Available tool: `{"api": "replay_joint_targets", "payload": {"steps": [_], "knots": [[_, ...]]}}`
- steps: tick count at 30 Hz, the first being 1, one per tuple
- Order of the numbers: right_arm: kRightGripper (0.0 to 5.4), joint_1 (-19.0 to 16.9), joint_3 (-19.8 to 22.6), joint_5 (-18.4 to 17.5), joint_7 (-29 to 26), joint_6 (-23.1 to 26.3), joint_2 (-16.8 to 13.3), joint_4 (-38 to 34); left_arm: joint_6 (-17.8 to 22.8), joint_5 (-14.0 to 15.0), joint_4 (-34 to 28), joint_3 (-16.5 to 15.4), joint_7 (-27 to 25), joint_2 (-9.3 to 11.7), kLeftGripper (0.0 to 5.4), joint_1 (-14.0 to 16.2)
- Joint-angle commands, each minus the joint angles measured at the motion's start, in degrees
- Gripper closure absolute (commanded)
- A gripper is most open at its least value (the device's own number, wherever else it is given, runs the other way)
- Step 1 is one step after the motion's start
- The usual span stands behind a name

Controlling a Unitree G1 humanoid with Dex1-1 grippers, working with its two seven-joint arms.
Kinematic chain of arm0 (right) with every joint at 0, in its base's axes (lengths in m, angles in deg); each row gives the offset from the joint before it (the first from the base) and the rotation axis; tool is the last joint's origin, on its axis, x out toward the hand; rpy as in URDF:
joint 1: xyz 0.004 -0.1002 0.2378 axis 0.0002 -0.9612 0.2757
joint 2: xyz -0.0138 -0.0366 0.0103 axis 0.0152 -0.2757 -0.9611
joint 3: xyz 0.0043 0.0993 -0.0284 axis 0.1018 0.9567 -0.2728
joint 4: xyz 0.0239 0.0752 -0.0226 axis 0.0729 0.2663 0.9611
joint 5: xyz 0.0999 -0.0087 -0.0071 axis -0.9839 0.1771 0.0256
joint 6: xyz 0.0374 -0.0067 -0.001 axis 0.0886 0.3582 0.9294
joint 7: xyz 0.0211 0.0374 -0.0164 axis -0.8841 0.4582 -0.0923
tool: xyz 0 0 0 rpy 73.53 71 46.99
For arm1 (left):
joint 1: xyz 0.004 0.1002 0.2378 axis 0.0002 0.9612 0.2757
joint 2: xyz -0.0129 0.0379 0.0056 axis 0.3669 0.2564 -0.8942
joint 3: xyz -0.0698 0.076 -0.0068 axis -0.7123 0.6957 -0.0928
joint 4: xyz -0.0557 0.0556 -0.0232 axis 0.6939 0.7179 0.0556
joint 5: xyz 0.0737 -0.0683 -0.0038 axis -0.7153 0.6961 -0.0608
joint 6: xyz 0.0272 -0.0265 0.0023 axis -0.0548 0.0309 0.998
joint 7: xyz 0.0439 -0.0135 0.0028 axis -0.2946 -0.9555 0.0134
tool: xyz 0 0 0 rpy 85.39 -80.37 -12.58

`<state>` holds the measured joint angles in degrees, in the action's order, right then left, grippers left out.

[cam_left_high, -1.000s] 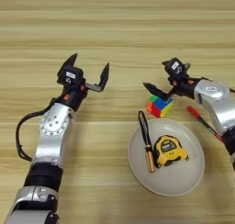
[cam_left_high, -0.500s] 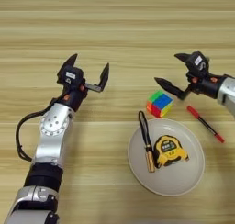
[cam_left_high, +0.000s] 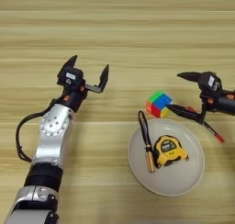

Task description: Move the objects on the table

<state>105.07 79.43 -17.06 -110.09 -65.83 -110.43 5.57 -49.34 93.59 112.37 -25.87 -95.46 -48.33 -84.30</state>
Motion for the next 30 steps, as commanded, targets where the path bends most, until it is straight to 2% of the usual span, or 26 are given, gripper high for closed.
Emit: {"api": "replay_joint_targets", "payload": {"steps": [1, 13, 21, 30], "knots": [[0.03, -0.6, -2.1, -0.2, -3.9, -0.5, -2.1, 0.4, -0.1, -0.3, 0.4, 0.1, 0.2, 0.4, 0.0, -0.7], [0.03, 0.0, -9.3, 3.1, -12.0, -0.3, -5.7, 2.1, 0.0, -0.4, 0.5, 0.1, 0.3, 0.3, 0.0, -0.9], [0.03, 0.3, -12.5, 5.8, -12.5, -1.8, -5.2, 5.1, 0.0, -0.4, 0.6, 0.1, 0.4, 0.2, 0.0, -1.0], [0.03, 0.5, -15.6, 10.2, -10.8, -5.7, -3.8, 10.6, -0.2, -0.3, 0.6, 0.1, 0.4, 0.1, 0.0, -0.9]]}}
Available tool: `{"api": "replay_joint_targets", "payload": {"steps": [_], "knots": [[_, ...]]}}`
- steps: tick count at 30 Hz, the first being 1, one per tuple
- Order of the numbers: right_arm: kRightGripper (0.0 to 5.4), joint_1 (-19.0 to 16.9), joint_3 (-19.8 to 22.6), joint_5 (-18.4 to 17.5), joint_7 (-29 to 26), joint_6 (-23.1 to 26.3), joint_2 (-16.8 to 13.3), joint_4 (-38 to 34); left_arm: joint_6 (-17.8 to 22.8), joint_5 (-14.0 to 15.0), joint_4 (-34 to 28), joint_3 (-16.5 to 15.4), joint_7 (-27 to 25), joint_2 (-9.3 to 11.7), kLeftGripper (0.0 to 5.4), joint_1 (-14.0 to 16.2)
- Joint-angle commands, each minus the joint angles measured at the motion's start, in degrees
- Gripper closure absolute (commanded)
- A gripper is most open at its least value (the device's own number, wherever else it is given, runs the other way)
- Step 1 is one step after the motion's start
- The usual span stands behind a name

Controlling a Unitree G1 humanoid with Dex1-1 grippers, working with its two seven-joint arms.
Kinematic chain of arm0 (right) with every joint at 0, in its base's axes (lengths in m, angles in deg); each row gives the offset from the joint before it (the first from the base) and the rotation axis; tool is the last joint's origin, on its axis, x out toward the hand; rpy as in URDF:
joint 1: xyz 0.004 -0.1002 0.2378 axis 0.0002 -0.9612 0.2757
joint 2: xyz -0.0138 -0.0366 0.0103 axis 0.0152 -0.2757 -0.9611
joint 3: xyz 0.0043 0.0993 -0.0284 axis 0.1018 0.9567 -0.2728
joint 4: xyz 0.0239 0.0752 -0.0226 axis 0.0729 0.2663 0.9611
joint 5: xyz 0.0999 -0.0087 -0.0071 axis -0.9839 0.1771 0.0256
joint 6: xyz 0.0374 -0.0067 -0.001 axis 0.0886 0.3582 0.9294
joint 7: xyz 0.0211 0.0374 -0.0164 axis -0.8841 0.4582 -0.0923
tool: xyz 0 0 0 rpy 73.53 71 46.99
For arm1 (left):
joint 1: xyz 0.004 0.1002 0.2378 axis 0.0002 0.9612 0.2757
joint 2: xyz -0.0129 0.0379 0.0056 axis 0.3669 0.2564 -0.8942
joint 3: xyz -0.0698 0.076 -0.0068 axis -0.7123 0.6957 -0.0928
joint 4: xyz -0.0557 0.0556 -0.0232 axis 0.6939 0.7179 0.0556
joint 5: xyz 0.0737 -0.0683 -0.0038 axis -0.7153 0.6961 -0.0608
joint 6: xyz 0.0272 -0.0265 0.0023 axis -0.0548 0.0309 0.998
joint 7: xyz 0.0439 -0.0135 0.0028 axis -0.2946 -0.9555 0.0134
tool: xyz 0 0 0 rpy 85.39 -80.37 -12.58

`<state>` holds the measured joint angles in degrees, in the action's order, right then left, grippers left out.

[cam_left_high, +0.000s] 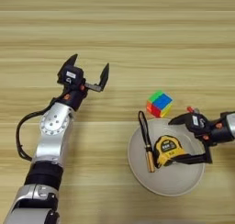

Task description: Move the objects on the table

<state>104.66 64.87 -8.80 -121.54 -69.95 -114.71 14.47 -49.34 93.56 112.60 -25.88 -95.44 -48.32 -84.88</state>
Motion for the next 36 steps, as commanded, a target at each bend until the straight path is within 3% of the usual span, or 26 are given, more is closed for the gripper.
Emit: {"api": "replay_joint_targets", "payload": {"steps": [1, 15, 33, 36], "knots": [[0.03, 0.9, -1.3, 2.2, 0.7, -1.9, 0.5, 1.9, -0.2, -0.3, 0.3, 0.1, 0.4, 0.1, 0.0, -0.3], [0.03, 0.6, -4.1, 6.3, 2.5, -5.7, 2.1, 5.6, -0.2, -0.2, 0.3, 0.1, 0.3, 0.1, 0.0, -0.3], [0.03, 3.6, -5.4, 10.7, 7.6, -9.3, 6.1, 12.8, -0.3, -0.2, 0.4, 0.1, 0.3, 0.0, 0.0, -0.3], [0.35, 3.8, -5.4, 10.9, 7.8, -9.5, 6.3, 13.3, -0.3, -0.2, 0.4, 0.1, 0.3, 0.0, 0.0, -0.3]]}}
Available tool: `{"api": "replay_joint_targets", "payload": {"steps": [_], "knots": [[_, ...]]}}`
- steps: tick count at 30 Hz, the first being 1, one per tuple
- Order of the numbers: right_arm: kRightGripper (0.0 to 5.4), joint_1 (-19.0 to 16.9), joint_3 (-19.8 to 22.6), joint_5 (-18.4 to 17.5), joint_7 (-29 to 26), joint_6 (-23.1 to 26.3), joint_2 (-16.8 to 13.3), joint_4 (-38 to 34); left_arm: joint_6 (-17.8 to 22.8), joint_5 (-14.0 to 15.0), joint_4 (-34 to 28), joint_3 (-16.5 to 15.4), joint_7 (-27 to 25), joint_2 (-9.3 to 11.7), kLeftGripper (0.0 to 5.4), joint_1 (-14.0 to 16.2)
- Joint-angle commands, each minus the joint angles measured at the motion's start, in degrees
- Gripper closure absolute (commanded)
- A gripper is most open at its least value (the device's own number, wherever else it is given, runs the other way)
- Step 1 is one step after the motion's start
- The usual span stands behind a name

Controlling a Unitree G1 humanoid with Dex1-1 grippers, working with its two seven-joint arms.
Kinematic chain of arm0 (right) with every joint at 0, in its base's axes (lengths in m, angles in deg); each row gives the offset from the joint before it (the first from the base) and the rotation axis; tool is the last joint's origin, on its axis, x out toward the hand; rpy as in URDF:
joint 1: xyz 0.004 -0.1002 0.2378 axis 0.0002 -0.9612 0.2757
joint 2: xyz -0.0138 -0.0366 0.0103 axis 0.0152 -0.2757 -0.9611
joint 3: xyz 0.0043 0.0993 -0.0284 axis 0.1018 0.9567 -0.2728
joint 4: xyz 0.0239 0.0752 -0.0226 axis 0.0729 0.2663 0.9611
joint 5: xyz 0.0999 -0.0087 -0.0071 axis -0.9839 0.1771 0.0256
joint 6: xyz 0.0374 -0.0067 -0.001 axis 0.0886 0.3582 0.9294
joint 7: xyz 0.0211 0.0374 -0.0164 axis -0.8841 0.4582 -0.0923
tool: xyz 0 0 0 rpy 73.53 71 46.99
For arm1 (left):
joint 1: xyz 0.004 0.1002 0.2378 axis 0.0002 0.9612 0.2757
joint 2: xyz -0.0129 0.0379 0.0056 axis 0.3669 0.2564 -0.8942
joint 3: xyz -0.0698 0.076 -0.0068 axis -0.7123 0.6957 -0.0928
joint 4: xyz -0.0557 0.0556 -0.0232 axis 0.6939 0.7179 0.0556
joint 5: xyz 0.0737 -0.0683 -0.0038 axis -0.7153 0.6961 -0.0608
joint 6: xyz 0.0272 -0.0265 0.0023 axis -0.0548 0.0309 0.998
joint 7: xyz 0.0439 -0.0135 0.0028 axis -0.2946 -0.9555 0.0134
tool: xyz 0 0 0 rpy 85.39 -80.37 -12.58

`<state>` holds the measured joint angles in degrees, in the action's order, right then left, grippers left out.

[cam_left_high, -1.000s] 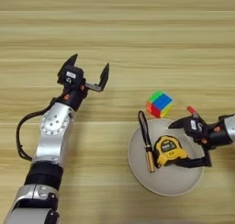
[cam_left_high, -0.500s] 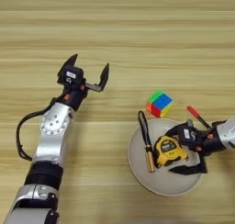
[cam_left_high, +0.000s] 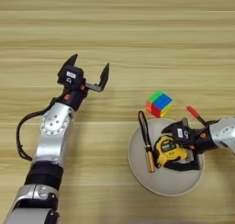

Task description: Move the objects on the table

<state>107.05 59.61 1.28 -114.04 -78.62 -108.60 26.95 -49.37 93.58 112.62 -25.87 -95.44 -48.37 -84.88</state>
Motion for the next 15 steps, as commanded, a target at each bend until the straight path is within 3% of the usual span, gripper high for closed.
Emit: {"api": "replay_joint_targets", "payload": {"steps": [1, 7, 15], "knots": [[0.42, 1.4, -0.1, 0.9, 0.4, -1.0, 0.2, 0.9, -0.3, -0.2, 0.4, 0.1, 0.3, 0.1, 0.0, -0.3], [1.09, 1.4, 0.1, 0.8, 0.3, -1.4, 0.4, 1.4, -0.3, -0.2, 0.4, 0.1, 0.3, 0.0, 0.0, -0.3], [1.1, 1.5, 0.4, 0.5, 0.4, -1.6, 0.5, 1.4, -0.3, -0.2, 0.5, 0.1, 0.4, 0.0, 0.0, -0.3]]}}
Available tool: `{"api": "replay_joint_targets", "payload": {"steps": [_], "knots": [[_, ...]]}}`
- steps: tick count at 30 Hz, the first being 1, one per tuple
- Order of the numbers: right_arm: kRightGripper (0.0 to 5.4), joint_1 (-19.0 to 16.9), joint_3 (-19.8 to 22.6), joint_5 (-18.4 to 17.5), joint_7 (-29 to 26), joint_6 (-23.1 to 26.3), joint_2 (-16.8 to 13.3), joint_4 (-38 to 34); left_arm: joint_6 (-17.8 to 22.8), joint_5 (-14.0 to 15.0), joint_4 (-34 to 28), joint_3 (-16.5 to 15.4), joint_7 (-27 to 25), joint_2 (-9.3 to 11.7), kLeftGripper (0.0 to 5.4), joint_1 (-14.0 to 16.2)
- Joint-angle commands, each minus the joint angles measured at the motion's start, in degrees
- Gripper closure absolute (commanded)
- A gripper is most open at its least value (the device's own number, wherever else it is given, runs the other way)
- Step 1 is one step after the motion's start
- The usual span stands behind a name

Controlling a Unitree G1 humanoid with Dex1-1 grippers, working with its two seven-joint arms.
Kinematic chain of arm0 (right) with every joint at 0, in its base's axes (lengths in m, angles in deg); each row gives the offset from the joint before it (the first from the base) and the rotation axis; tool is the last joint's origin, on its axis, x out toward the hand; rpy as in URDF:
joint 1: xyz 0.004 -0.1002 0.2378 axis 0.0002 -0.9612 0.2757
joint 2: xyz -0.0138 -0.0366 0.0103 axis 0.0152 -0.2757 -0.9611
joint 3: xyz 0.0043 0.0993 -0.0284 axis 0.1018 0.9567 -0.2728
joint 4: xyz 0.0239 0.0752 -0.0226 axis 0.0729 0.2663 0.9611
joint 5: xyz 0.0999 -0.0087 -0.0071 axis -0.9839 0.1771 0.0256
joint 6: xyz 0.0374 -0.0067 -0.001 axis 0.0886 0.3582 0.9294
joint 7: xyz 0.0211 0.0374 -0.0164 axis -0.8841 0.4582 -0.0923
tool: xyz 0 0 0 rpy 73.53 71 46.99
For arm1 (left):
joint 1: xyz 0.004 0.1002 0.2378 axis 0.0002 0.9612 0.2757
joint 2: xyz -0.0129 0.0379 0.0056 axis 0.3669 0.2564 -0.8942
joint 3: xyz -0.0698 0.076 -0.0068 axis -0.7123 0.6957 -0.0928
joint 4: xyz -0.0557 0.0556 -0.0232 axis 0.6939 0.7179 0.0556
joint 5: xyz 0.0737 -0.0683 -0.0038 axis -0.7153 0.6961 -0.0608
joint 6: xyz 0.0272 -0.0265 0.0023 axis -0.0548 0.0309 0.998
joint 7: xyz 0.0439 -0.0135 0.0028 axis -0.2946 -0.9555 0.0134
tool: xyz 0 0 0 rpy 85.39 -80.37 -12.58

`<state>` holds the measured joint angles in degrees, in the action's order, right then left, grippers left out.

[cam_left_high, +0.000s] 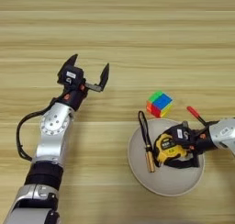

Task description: Move the objects on the table

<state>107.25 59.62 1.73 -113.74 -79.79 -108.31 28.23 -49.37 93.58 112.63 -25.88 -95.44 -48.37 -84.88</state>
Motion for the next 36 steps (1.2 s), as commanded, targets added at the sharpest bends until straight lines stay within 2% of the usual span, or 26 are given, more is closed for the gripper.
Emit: {"api": "replay_joint_targets", "payload": {"steps": [1, 10, 20, 32, 36], "knots": [[1.1, 1.3, 0.5, -0.1, 0.1, -0.4, 0.3, 0.1, -0.3, -0.2, 0.4, 0.1, 0.4, 0.0, 0.0, -0.3], [1.1, 1.5, 2.9, -2.4, -0.4, 0.6, -0.2, -2.3, -0.3, -0.3, 0.3, 0.1, 0.4, 0.0, 0.0, -0.3], [1.1, 2.5, 8.2, -6.5, -0.9, 2.9, -1.8, -5.5, -0.3, -0.3, 0.7, 0.1, 0.5, -0.1, 0.0, -0.6], [1.1, 6.0, 15.0, -8.6, 0.1, 3.0, -5.5, -2.1, -0.6, -0.3, 1.4, 0.1, 0.5, 0.1, 0.0, -1.0], [1.1, 6.7, 17.6, -9.0, 0.7, 2.5, -7.6, -0.5, -0.6, -0.4, 1.6, 0.1, 0.6, 0.1, 0.0, -1.0]]}}
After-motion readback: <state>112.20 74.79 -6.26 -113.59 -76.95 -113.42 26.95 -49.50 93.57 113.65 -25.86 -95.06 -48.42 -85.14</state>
